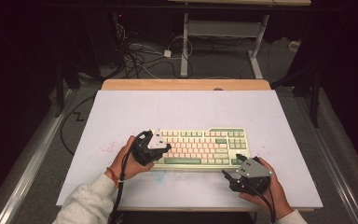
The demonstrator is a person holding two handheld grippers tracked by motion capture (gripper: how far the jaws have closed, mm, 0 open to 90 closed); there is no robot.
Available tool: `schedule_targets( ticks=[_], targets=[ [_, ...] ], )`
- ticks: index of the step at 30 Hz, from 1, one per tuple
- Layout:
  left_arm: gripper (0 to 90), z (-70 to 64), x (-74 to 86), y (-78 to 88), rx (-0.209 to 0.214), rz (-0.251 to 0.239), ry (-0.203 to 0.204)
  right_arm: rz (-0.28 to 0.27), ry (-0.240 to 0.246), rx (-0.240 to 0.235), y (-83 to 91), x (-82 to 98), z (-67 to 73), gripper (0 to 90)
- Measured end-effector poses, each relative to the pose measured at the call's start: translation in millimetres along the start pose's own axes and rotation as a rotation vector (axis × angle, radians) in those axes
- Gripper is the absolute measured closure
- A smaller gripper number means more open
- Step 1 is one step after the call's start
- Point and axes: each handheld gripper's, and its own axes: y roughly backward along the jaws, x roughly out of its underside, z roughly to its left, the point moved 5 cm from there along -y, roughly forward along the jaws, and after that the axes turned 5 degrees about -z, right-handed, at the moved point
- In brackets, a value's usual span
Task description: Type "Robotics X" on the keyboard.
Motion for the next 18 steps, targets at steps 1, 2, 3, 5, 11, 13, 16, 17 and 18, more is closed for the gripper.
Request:
schedule_targets(
  ticks=[1, 2, 3, 5, 11, 13, 16, 17, 18],
  targets=[
    [85.4, -1.2, -0.5, -0.7, 0.003, -0.002, -0.001, 0.001, 0.0, 0.0, -0.1, 0.0, 0.1, 28.3],
    [85.4, -2.5, -0.9, -1.5, 0.008, 0.0, -0.004, 0.001, 0.001, -0.001, -0.1, 0.0, 0.2, 28.3],
    [85.4, -3.4, -1.1, -2.1, 0.011, 0.001, -0.006, 0.001, 0.001, 0.0, -0.1, -0.1, 0.2, 28.3],
    [85.3, -6.0, -2.2, -3.6, 0.018, 0.005, -0.013, 0.0, 0.0, -0.001, -0.1, -0.1, 0.2, 28.3],
    [85.3, -13.0, -5.0, -8.4, 0.048, 0.005, -0.018, 0.005, -0.002, -0.004, -0.9, 0.7, 0.4, 28.3],
    [85.2, -16.8, -5.3, -11.3, 0.059, 0.008, -0.022, 0.005, -0.001, -0.004, -0.8, 0.8, 0.2, 28.4],
    [85.2, -21.4, -6.1, -14.7, 0.073, 0.016, -0.034, 0.005, -0.003, -0.003, -0.8, 1.0, -0.2, 28.5],
    [85.2, -22.7, -6.4, -15.5, 0.077, 0.015, -0.035, 0.006, -0.003, -0.004, -0.9, 1.1, -0.1, 28.5],
    [85.2, -23.6, -6.6, -16.2, 0.08, 0.016, -0.037, 0.006, -0.001, -0.005, -1.0, 1.1, 0.2, 28.5]
  ],
)
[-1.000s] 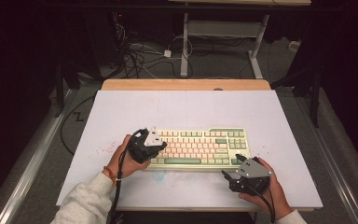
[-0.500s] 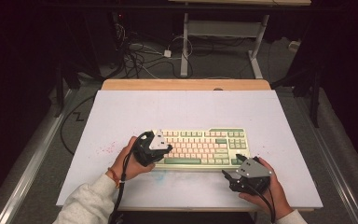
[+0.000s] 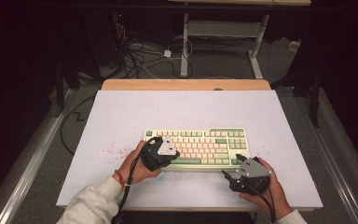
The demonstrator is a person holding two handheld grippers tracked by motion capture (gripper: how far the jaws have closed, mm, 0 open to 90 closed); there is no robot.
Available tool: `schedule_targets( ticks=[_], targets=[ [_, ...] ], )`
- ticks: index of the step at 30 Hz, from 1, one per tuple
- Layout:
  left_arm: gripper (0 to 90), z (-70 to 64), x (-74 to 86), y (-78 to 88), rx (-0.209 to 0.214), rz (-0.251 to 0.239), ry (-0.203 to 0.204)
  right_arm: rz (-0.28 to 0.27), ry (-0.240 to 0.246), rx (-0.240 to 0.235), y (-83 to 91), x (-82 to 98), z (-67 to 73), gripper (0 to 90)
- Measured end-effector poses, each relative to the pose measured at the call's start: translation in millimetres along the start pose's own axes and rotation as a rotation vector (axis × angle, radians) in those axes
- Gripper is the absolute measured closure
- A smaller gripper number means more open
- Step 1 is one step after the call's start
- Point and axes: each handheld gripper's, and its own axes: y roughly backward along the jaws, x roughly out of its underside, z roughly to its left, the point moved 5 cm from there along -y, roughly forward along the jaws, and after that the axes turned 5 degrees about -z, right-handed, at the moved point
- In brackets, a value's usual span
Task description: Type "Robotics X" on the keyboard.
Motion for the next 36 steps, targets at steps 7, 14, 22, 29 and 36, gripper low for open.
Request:
schedule_targets(
  ticks=[7, 14, 22, 29, 36],
  targets=[
    [85.3, -5.7, 2.3, -8.2, 0.016, 0.03, -0.019, 0.003, 0.0, -0.001, -0.3, 0.3, 0.3, 28.5],
    [85.1, -6.8, 4.6, -11.2, 0.019, 0.047, -0.027, 0.005, 0.006, -0.004, -0.3, 0.5, 0.7, 28.5],
    [84.5, -6.6, 7.2, -14.1, 0.017, 0.061, -0.033, 0.006, 0.008, -0.005, -0.2, 0.6, 0.6, 28.5],
    [84.6, -4.6, 7.3, -12.5, 0.012, 0.057, -0.028, 0.006, 0.01, -0.005, 0.1, 0.4, 0.6, 28.5],
    [84.4, -2.9, 7.2, -11.0, 0.002, 0.053, -0.029, 0.009, 0.013, -0.009, -0.1, 0.5, 1.4, 28.7]
  ],
)
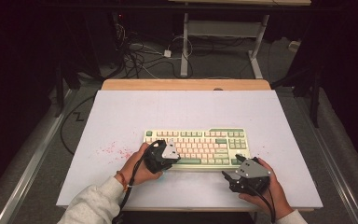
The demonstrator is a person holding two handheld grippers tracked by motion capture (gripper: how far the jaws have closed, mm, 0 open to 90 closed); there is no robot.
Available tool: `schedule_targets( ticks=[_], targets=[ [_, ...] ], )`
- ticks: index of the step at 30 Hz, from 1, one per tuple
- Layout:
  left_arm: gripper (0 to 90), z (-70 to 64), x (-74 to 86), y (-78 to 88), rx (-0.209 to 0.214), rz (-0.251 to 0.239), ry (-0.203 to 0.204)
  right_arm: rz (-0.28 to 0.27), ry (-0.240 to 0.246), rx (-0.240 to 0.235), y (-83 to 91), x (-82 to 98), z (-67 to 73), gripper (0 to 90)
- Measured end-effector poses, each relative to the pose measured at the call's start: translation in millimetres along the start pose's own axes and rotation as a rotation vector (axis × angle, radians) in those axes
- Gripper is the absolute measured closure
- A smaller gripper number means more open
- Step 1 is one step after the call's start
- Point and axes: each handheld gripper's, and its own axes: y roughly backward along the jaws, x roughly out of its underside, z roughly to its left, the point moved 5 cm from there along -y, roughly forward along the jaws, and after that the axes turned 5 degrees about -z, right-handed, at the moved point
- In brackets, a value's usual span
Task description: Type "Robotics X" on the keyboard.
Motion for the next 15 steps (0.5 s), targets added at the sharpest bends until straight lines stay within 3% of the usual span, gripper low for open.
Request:
schedule_targets(
  ticks=[2, 6, 15],
  targets=[
    [84.6, -0.7, 2.7, -3.4, -0.004, 0.022, -0.01, 0.001, 0.001, 0.0, -0.1, 0.0, 0.0, 28.7],
    [86.0, -2.7, 1.7, -4.2, -0.007, 0.022, -0.022, 0.002, 0.0, 0.001, 0.0, -0.1, 0.2, 28.7],
    [83.9, 3.0, -2.2, 8.3, -0.019, -0.029, 0.0, -0.002, 0.001, 0.005, 0.6, -0.4, -0.8, 28.7]
  ],
)
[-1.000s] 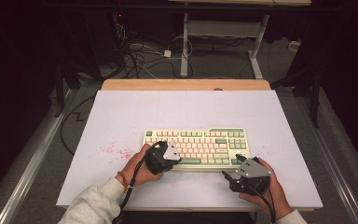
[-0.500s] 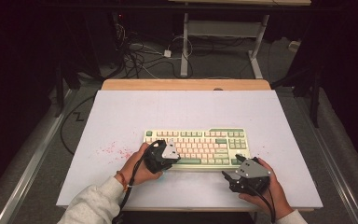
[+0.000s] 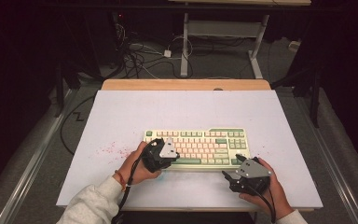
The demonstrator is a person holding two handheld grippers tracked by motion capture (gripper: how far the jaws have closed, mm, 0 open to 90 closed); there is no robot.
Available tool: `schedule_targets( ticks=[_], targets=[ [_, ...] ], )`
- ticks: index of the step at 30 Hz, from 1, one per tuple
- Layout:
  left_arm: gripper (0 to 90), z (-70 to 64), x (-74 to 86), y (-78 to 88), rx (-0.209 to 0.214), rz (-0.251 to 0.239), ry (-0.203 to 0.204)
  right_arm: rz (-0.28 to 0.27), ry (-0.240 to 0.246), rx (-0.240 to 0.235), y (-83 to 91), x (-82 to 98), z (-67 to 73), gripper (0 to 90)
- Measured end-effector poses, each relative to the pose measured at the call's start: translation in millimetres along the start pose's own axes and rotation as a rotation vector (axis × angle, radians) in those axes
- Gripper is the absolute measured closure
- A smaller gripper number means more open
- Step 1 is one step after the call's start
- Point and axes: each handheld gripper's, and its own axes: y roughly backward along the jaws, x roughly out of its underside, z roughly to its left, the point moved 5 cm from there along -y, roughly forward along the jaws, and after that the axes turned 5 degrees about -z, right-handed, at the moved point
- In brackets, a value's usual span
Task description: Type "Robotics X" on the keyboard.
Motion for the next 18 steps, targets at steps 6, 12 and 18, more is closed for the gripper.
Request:
schedule_targets(
  ticks=[6, 12, 18],
  targets=[
    [81.6, 4.4, 0.8, 6.1, -0.011, -0.008, 0.005, -0.002, 0.0, 0.002, 0.5, -0.3, -0.3, 28.7],
    [74.2, 9.6, 3.0, 11.5, -0.035, -0.025, 0.018, -0.004, -0.005, 0.006, 1.3, -0.5, -1.5, 28.7],
    [62.1, 13.4, 4.0, 15.4, -0.073, -0.049, 0.024, -0.005, -0.005, 0.007, 1.8, -0.7, -1.9, 28.7]
  ],
)
